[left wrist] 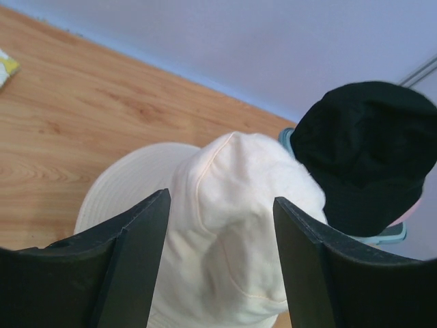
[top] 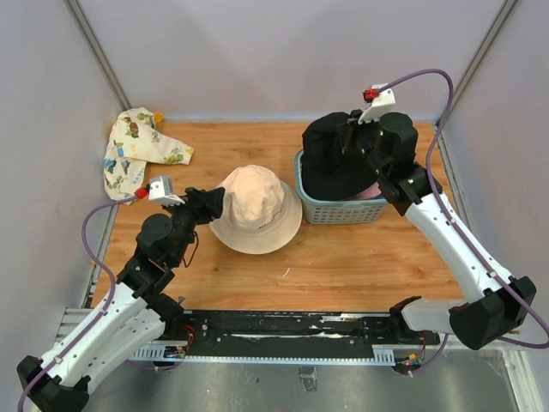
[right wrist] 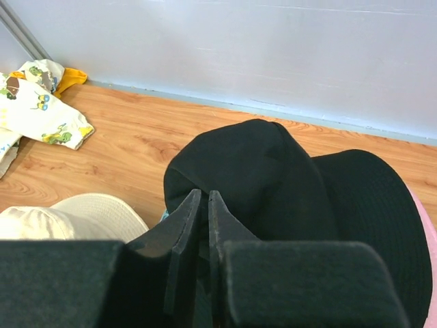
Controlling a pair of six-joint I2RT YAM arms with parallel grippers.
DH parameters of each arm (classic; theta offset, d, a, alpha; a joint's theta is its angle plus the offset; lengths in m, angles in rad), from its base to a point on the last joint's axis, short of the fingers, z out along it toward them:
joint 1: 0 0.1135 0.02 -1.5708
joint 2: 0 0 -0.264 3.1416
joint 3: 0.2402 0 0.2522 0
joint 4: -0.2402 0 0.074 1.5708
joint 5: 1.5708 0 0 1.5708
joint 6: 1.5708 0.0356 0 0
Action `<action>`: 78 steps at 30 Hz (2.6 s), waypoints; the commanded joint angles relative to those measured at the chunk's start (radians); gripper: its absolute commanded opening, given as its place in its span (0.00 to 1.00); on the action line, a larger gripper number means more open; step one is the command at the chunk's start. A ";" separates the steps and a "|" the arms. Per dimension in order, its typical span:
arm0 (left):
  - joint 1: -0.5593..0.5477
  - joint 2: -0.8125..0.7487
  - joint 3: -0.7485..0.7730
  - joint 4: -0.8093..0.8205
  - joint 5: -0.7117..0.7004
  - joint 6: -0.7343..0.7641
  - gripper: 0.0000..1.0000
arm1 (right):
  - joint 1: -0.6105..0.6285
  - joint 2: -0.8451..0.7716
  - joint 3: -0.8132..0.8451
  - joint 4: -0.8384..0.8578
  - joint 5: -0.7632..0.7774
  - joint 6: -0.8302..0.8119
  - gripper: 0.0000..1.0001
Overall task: Stack the hats
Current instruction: Adjust the hat in the bin, then pick up the hat from the bin.
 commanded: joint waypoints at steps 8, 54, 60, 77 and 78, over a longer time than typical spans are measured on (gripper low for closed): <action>-0.037 0.243 0.354 0.021 0.179 0.222 0.67 | 0.016 -0.116 -0.035 0.017 0.076 0.010 0.35; -0.226 1.257 1.152 0.090 0.247 0.815 0.20 | -0.520 -0.388 -0.556 0.066 -0.130 0.352 0.71; -0.226 1.214 1.115 0.113 0.248 0.813 0.01 | -0.533 -0.357 -0.573 0.095 -0.141 0.368 0.71; -0.226 1.162 1.078 0.080 0.199 0.826 0.01 | -0.616 -0.251 -0.651 0.308 -0.249 0.424 0.57; -0.226 1.163 1.079 0.078 0.192 0.828 0.00 | -0.621 -0.245 -0.651 0.320 -0.262 0.428 0.56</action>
